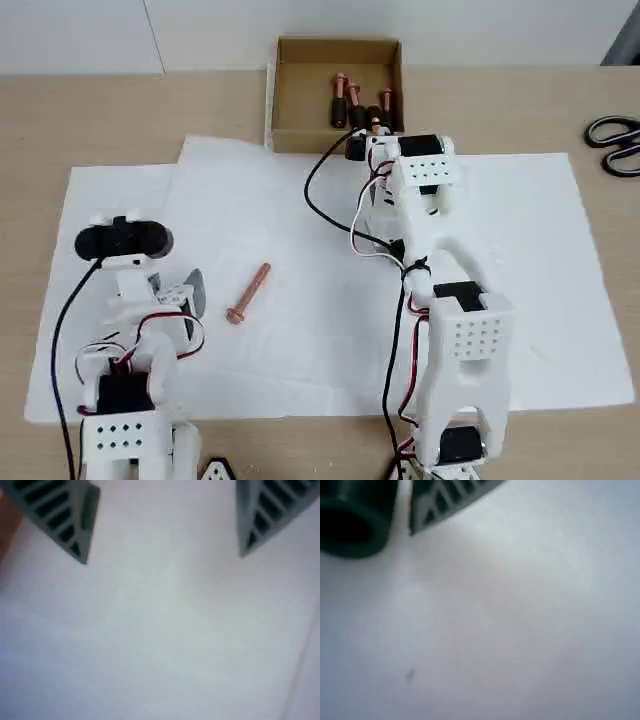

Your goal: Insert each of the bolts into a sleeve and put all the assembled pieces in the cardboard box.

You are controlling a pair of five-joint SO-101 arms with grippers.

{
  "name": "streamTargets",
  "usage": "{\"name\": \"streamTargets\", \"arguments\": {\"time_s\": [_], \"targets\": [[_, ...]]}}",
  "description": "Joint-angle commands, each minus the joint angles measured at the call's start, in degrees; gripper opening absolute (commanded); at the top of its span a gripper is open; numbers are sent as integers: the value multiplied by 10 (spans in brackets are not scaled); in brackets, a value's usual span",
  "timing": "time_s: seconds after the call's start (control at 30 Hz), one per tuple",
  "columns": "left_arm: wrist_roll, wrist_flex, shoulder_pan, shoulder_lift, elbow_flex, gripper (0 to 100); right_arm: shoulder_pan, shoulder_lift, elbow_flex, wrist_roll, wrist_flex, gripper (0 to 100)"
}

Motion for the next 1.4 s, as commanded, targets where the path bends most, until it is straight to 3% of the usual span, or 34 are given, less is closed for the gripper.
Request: {"name": "streamTargets", "arguments": {"time_s": [0.0,0.07,0.23,0.33,0.67,0.83,0.97,1.17,1.37], "targets": [[-3,-3,1,-9,-2,185,-1,7,4,3,-4,75],[-3,-3,1,-9,-2,185,0,7,4,3,-3,0],[-3,4,1,-6,-13,185,1,-12,-8,7,17,4],[-4,41,1,-5,-51,186,2,-58,-45,7,65,4],[-62,163,2,11,-211,188,8,-195,-47,8,72,4],[-127,218,5,172,-309,187,30,-227,-47,7,78,4],[-157,259,68,360,-407,185,57,-255,-47,7,80,4],[-163,269,145,607,-530,185,95,-293,-24,7,80,4],[-164,269,150,767,-596,150,122,-331,18,8,78,4]]}}
